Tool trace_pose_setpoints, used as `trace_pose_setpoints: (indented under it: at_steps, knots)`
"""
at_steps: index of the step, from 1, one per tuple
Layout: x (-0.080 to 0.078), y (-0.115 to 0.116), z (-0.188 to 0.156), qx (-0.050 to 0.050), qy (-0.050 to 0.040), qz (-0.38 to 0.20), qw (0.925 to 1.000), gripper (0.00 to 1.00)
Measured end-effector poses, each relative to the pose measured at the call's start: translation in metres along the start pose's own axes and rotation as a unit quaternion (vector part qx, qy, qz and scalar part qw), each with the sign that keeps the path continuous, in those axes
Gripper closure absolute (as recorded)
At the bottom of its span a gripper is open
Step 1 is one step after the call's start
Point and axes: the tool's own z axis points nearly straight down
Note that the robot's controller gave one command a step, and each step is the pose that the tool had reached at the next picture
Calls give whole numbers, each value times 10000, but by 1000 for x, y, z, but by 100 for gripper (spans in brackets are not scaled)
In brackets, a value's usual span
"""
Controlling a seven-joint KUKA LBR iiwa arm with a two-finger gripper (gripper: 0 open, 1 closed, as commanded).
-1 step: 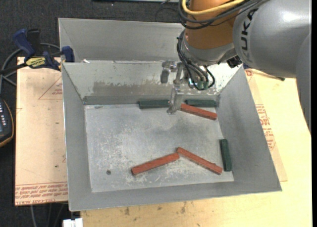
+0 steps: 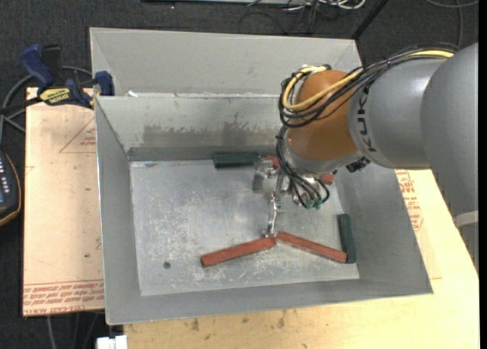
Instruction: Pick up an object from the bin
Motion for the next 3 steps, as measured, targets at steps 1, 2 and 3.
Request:
trace_pose_setpoints:
  at_steps: [1,2,3]
  knots:
    - [87,30,-10,-10,-11,519,9987,0]
    - [34,-35,0,10,-65,-233,9997,0]
    - [43,-87,1,13,-41,-334,9994,0]
